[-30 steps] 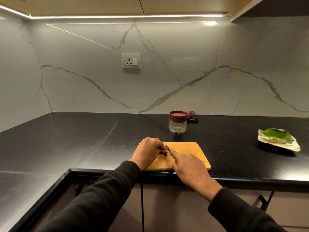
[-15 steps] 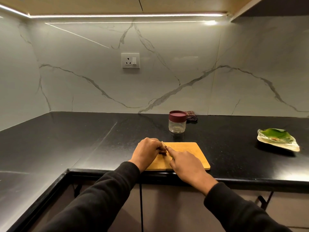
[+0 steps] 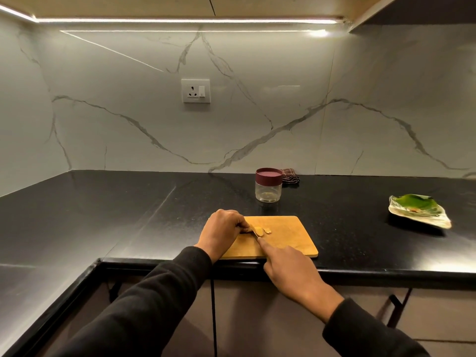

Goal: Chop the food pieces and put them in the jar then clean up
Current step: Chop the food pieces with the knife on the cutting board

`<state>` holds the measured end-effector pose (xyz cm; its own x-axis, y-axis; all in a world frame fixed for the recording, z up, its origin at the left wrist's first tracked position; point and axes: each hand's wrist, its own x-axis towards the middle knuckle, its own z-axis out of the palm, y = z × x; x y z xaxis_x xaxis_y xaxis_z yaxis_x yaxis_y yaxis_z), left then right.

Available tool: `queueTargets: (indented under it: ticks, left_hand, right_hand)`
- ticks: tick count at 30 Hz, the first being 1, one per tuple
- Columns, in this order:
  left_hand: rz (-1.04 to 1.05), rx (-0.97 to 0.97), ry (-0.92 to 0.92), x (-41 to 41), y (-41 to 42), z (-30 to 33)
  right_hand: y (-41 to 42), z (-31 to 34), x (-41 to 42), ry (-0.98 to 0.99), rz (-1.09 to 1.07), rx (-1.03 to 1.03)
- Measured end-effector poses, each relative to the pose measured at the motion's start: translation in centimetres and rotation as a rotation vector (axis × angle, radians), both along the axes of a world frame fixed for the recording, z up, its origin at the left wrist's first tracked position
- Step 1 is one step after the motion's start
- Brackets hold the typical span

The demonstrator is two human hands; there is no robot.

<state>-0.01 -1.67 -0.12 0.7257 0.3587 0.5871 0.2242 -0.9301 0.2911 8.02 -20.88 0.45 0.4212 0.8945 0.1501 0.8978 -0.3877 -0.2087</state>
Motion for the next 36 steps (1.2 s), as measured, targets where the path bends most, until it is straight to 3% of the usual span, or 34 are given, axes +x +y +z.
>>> queueTargets:
  ticks: [4,10,13,21,28,36]
  left_hand:
    - [-0.001,0.000,-0.009,-0.2,-0.3,-0.1]
    - [0.010,-0.010,-0.048,-0.2,-0.5,-0.5]
    - [0.012,-0.002,-0.040,-0.2,-0.6,-0.5]
    - [-0.002,0.018,-0.033,-0.3,-0.7,-0.3]
    - [-0.005,-0.004,-0.043,-0.4,-0.6,-0.3]
    - [0.031,-0.005,-0.052,-0.2,-0.4,-0.5]
  right_hand:
    - [0.0,0.2,0.1,0.113,-0.015,0.024]
    - [0.6,0.8,0.9,0.828,-0.106,0.184]
    - [0.6,0.7,0.9,0.954,-0.160,0.214]
    - [-1.2,1.7,-0.3,0.500,-0.072,0.143]
    - [-1.3,2.5,-0.9,0.255,-0.092,0.207]
    - [1.0,2.5,-0.9,0.120,-0.077,0.174]
